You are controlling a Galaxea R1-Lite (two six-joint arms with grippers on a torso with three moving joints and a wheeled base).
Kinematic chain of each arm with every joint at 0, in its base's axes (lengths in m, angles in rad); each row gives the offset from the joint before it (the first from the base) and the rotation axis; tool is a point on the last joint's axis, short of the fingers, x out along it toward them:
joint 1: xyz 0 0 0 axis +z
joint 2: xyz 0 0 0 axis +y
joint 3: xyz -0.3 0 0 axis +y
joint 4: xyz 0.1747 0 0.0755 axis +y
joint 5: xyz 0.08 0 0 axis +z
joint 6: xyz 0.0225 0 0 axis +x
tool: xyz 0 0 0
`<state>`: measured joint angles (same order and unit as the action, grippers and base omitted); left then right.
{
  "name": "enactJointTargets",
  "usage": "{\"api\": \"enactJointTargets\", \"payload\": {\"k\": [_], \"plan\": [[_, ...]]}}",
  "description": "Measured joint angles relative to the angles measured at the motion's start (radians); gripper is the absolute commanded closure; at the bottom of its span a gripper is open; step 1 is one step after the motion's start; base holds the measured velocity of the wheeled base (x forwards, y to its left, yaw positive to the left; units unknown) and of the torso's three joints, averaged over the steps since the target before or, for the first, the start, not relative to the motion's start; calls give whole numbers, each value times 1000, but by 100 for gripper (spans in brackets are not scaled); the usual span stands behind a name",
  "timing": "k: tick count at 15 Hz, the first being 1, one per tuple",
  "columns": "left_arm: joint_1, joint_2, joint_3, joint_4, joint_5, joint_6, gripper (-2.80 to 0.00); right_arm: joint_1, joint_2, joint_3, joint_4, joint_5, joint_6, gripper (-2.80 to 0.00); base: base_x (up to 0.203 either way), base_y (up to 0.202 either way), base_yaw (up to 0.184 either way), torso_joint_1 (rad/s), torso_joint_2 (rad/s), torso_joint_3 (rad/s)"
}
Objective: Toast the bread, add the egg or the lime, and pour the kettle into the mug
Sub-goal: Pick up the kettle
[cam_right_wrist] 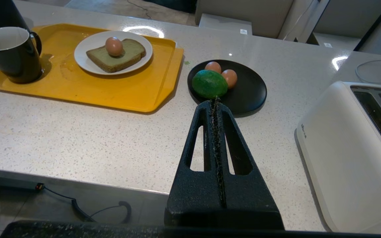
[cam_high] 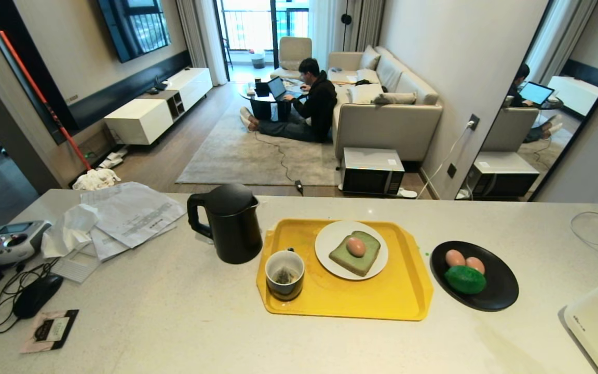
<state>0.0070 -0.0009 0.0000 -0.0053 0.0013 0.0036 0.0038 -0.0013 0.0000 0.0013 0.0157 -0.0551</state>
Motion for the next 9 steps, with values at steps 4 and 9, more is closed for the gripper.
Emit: {"api": "enactJointTargets", "payload": {"k": [4,9], "plan": [[0,0,0,-1,0,-1,0,0,0,0,0,1,0,0,0,0,0,0,0,0],[-1,0,0,0,0,0,0,0,0,0,0,1,1,0,0,0,0,0,0,0]]}}
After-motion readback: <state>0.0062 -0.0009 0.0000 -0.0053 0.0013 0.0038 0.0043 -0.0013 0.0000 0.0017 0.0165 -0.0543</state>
